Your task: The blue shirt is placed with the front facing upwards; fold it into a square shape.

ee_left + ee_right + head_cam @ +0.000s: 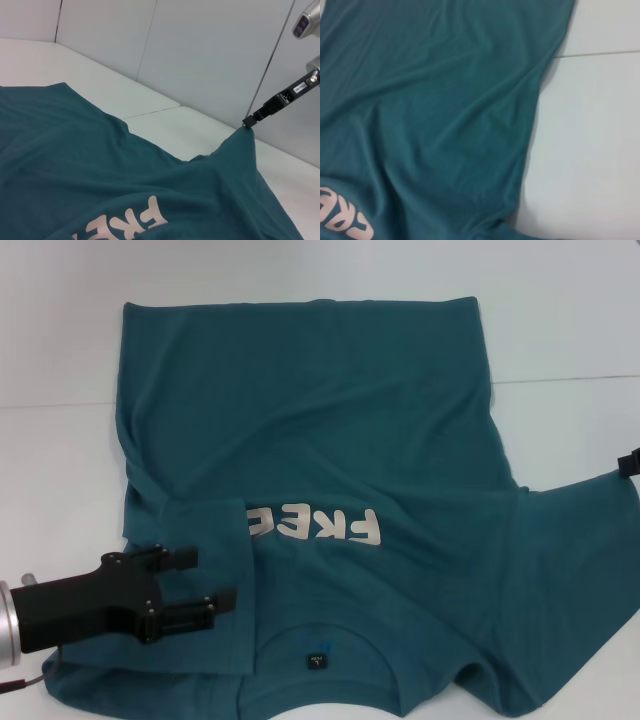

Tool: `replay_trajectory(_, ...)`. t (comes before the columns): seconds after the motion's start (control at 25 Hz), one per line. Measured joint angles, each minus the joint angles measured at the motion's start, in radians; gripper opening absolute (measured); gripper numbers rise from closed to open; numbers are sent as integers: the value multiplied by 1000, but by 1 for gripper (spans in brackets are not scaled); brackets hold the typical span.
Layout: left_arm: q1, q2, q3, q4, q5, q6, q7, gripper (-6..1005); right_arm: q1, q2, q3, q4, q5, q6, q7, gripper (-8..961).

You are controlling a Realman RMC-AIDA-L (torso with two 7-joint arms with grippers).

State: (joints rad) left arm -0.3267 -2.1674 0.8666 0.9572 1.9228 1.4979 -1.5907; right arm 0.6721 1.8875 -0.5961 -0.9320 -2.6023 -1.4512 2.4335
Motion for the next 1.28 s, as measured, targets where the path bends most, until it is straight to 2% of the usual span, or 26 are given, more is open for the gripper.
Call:
replay_trajectory(0.8, 0, 0, 0, -1, 2, -2, 6, 858, 0, -14, 39, -26, -90, 56, -7, 13)
replay_trajectory(1.28, 0, 0, 0, -3, 2, -2, 8, 859, 14, -10, 37, -40, -120, 56, -10, 15)
